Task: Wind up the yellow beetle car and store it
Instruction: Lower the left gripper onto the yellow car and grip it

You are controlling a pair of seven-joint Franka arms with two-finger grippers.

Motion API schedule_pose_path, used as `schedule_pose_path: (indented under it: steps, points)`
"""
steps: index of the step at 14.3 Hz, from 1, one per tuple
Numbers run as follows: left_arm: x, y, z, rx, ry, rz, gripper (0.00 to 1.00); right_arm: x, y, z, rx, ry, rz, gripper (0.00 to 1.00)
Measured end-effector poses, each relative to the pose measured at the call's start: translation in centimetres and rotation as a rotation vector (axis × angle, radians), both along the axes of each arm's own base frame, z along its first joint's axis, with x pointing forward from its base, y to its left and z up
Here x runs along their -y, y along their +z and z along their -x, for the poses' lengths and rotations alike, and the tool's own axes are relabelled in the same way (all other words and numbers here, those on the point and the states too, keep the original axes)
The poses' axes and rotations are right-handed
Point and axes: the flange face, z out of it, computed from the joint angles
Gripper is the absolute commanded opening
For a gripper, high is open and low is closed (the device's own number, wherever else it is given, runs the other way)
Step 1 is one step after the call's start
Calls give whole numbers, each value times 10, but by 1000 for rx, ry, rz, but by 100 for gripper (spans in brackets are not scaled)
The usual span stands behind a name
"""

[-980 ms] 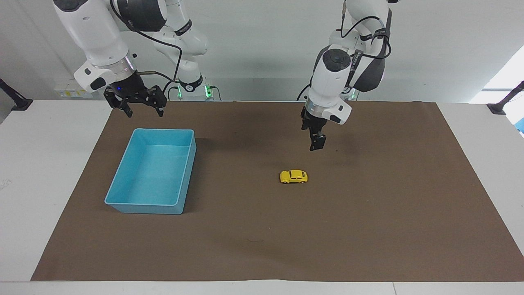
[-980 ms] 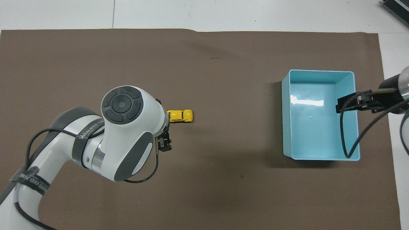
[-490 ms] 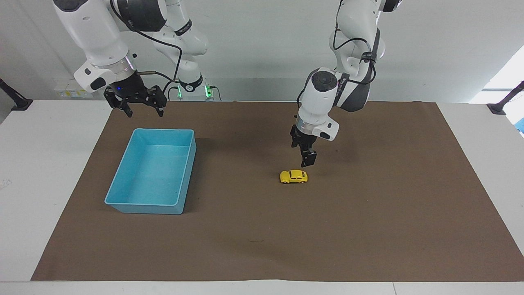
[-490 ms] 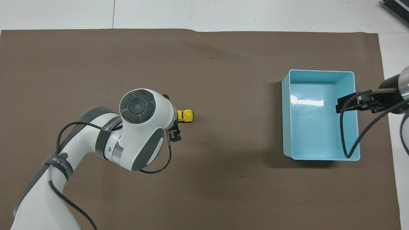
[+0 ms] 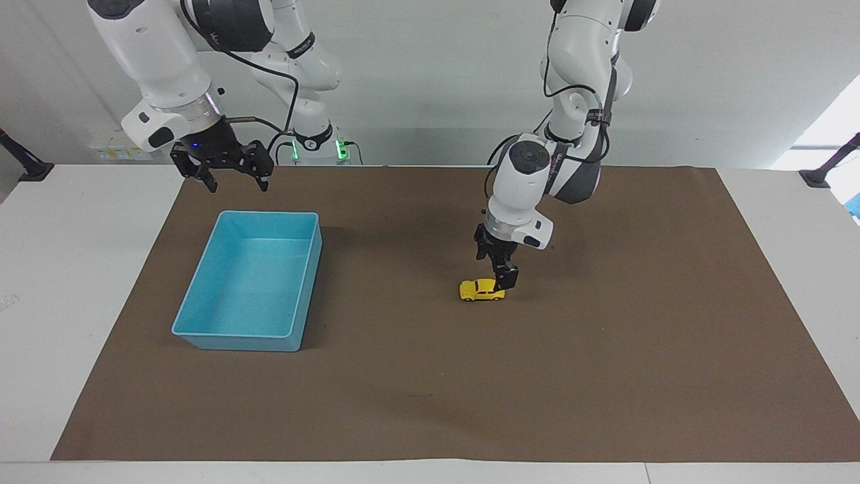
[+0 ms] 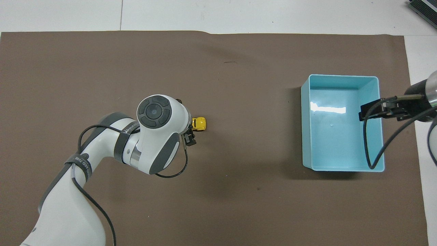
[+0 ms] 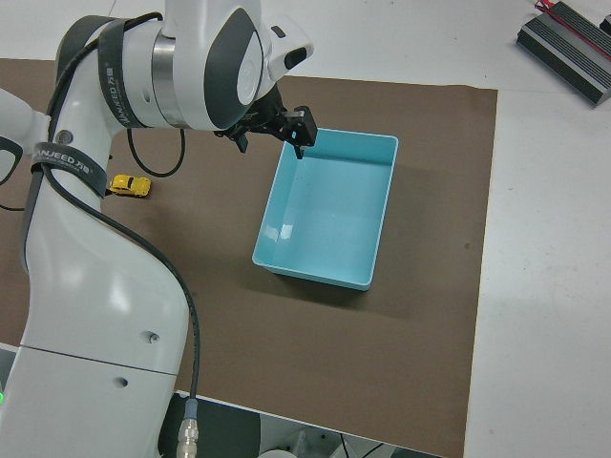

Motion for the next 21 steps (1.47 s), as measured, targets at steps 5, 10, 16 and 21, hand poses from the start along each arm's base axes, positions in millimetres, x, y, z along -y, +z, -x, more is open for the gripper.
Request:
schedule_pose_path:
  steps: [5,10,16,21]
  points:
    - [7,-22,-2,-6,-4,-22,100,0,0,0,0,0,0,100]
    - [9,-20,-2,1,-16,-25,27,0,0,0,0,0,0,100]
    - [11,-17,-3,11,-40,-25,24,0,0,0,0,0,0,100]
    - [4,-18,-4,10,-100,-37,24,0,0,0,0,0,0,100]
